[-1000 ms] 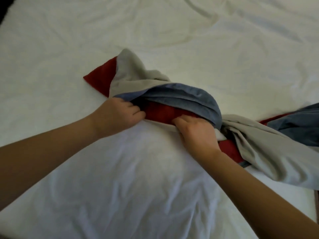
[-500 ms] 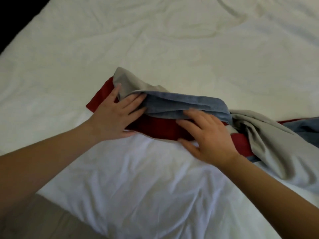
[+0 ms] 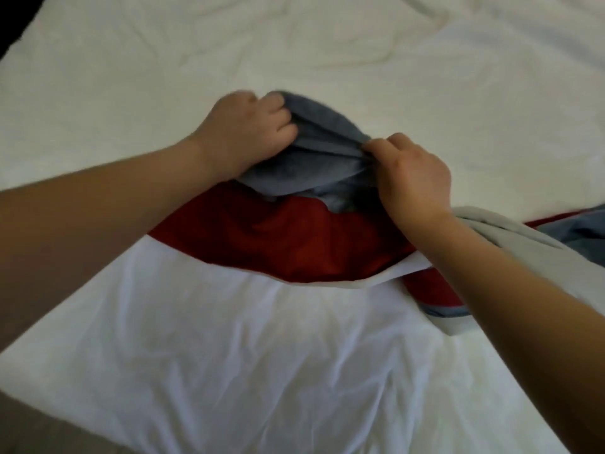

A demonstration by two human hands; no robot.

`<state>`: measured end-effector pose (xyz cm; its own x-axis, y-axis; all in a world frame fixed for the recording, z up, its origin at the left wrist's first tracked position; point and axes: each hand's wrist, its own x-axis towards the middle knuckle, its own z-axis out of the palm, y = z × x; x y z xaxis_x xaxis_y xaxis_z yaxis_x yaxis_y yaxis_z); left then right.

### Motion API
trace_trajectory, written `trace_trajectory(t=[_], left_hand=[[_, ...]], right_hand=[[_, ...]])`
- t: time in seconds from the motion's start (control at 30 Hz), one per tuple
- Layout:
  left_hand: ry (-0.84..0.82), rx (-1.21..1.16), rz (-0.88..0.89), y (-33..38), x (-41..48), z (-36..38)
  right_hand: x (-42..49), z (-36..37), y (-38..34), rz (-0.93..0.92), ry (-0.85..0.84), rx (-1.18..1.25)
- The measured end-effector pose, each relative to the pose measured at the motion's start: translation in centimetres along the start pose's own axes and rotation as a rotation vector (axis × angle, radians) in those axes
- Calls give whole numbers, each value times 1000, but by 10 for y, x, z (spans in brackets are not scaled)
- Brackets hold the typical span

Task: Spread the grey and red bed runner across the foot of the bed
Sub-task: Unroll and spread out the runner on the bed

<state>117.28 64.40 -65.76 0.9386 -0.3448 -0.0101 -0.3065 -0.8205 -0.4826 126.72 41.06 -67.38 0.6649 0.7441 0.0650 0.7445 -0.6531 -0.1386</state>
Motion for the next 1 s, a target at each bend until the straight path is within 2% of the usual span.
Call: trace_trajectory(t=[0.07, 0.2, 0.3, 0.4, 0.5, 0.57, 0.67, 0.7, 0.77, 0.83, 0.9, 1.0], left_hand=[[15, 68, -35, -10, 22, 11], [-189, -50, 4, 1, 41, 28], [-137, -194, -6, 15, 27, 27], [-63, -350, 55, 32, -6, 25], [-74, -538, 41, 52, -54, 29], [-153, -602, 18, 65, -86, 34], [-475, -550, -10, 76, -117, 42], [-523, -538, -27, 80, -122, 42], [-377, -553, -47, 84, -122, 42], [-166, -554, -37, 80, -121, 42], [-31, -541, -16, 72, -120, 40], [5, -538, -7, 57, -133, 39]], right_hand=[[10, 5, 9, 113, -64, -36], [14, 13, 0, 176, -257, -31], [-1, 14, -17, 112, -214, 27], [-25, 9, -41, -54, -181, 134], [-52, 14, -63, -226, -296, 119], [-63, 24, -71, -219, -441, 44], [-66, 40, -76, -123, -534, -29], [-66, 44, -79, -104, -546, -48], [-67, 50, -87, -101, -546, -80], [-71, 52, -97, -170, -447, -133], [-72, 49, -108, -236, -330, -180], [-64, 46, -125, -240, -200, -100]])
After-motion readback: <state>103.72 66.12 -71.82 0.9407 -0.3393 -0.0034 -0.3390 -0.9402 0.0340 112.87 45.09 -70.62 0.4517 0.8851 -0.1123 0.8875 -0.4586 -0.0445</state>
